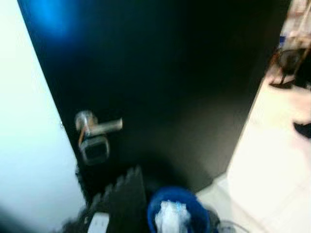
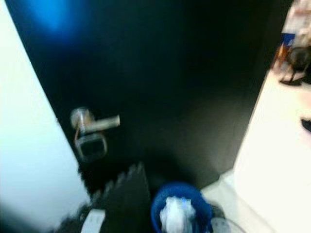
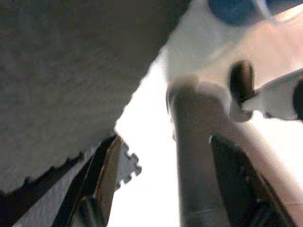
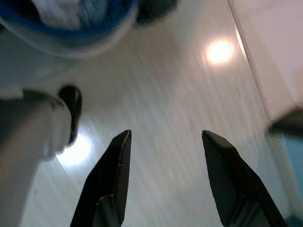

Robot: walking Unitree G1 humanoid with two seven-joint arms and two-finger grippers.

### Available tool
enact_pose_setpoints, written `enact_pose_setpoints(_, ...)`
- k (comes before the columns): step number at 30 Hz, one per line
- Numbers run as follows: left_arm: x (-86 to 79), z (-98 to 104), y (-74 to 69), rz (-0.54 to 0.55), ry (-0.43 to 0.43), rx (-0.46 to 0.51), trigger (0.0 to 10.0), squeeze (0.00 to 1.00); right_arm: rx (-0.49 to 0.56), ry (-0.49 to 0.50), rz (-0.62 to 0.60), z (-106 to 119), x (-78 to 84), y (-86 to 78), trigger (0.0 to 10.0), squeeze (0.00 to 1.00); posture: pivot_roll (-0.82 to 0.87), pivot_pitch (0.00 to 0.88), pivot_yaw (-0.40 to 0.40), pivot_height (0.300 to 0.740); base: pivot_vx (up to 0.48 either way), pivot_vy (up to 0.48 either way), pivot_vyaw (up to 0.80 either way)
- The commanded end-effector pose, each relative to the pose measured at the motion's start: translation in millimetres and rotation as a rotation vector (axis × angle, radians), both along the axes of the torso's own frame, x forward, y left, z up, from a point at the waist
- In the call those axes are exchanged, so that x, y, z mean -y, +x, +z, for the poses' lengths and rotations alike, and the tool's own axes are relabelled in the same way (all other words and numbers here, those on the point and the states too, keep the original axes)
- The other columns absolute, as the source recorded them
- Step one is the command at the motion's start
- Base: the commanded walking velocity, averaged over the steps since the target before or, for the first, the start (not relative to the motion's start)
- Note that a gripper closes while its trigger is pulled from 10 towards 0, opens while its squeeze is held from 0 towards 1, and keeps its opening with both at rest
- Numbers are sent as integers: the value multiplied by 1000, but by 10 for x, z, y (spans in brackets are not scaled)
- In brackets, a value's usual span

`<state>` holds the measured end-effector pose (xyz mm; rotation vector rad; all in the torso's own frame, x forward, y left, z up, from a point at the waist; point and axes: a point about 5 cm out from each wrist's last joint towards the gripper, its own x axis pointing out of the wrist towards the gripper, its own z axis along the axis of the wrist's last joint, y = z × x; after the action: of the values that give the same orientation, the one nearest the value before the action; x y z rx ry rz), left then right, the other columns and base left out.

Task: Clean up the room

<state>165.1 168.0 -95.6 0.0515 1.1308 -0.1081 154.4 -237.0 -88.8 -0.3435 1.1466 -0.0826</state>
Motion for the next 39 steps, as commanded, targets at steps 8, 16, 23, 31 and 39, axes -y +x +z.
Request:
enact_pose_setpoints(8, -25, 42, 91, -20, 11, 27, 10000, 0, -76, 7, -1, -88, 6, -241, 10000, 0, -65, 0, -17, 740, -480, 0, 0)
enact_pose_setpoints(16, -16, 41, 92, -23, 11, 25, 10000, 0, -91, 6, -1, -96, 48, -302, 10000, 0, -68, 0, -17, 740, -480, 0, 0)
enact_pose_setpoints(23, -15, 39, 87, -25, 12, 20, 10000, 0, -89, 12, 9, -95, 44, -296, 10000, 0, -70, 0, -17, 740, -480, 0, 0)
enact_pose_setpoints(31, -9, 36, 82, -28, 13, 14, 10000, 0, -84, 17, 18, -93, 42, -289, 10000, 0, -74, 0, -21, 740, -480, 0, 0)
enact_pose_setpoints(39, -3, 42, 99, -18, 13, 20, 10000, 0, -87, 17, 17, -88, 58, -285, 10000, 0, -78, 0, -21, 740, -302, 0, 0)
